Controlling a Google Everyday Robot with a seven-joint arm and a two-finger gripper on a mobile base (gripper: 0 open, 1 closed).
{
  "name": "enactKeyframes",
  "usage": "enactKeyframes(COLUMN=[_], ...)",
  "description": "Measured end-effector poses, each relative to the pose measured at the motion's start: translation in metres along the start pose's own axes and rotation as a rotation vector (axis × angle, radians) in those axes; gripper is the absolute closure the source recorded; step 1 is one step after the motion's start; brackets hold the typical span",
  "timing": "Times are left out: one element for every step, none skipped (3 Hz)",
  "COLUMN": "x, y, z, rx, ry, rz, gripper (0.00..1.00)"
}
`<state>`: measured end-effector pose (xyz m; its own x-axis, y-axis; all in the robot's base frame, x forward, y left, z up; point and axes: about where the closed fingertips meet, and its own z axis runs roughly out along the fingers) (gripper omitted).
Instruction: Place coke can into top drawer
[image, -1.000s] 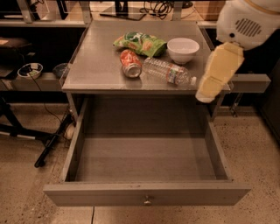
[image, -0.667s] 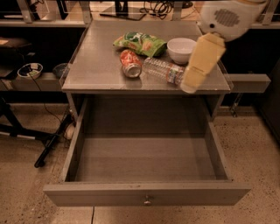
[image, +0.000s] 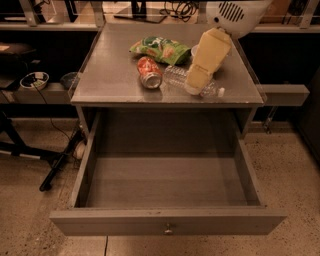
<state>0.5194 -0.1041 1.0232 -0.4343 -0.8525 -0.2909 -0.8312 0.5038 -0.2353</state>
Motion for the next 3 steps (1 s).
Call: enactKeyframes(x=[0.004,0.013,0.001], y=[0.000,-0.020,-0.021], z=[0.002,0.013,0.019], rx=[0.000,-0.051,-0.164], ry=[-0.016,-0.123,-0.284], rz=[-0.006,-0.022,-0.124], gripper=[0.00,0.00,0.00])
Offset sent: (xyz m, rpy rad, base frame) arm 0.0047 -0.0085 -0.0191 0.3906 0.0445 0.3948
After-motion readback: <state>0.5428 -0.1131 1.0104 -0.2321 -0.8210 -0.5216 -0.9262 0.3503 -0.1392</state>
